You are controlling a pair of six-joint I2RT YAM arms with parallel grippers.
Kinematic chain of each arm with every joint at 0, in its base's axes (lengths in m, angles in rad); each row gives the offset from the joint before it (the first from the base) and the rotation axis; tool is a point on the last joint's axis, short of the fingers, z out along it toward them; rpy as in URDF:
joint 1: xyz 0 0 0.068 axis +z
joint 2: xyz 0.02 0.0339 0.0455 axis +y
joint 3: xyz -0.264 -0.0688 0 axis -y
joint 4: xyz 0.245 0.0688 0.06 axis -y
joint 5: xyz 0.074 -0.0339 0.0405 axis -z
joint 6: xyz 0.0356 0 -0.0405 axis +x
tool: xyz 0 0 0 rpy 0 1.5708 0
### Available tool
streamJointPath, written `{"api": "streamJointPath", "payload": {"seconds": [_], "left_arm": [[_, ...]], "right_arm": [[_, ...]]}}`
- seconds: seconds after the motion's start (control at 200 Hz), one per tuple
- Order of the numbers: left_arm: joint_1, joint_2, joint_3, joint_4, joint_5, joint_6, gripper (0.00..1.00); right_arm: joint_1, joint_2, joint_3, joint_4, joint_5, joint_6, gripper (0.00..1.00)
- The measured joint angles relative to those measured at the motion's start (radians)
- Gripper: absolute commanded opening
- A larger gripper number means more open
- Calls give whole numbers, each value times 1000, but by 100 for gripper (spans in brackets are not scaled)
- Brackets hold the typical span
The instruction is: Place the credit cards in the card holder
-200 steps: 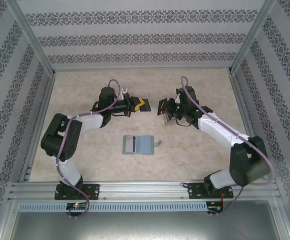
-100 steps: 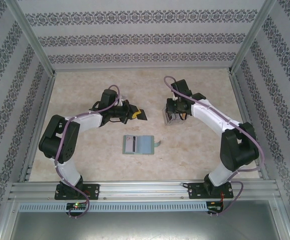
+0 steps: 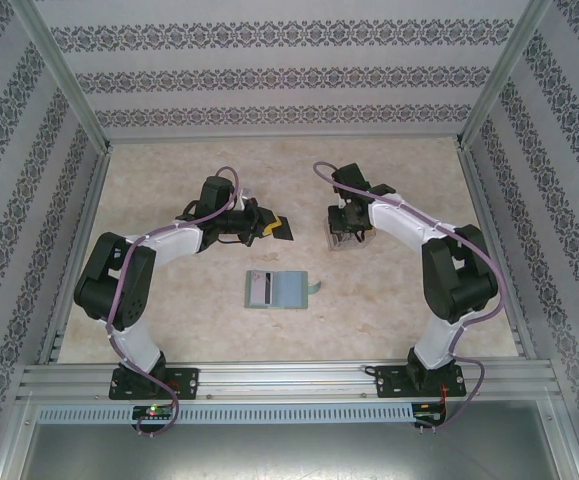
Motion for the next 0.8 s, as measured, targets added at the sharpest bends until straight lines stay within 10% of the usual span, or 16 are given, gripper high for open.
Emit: {"api": "streamJointPath", "payload": {"seconds": [0.475, 0.804], "left_arm": [[0, 0, 0, 8, 10, 3, 0], [0, -9, 0, 91, 42, 23, 0]], "right_arm": [[8, -46, 1, -33, 16, 36, 22], [45, -309, -191, 282, -379, 344, 36]]}}
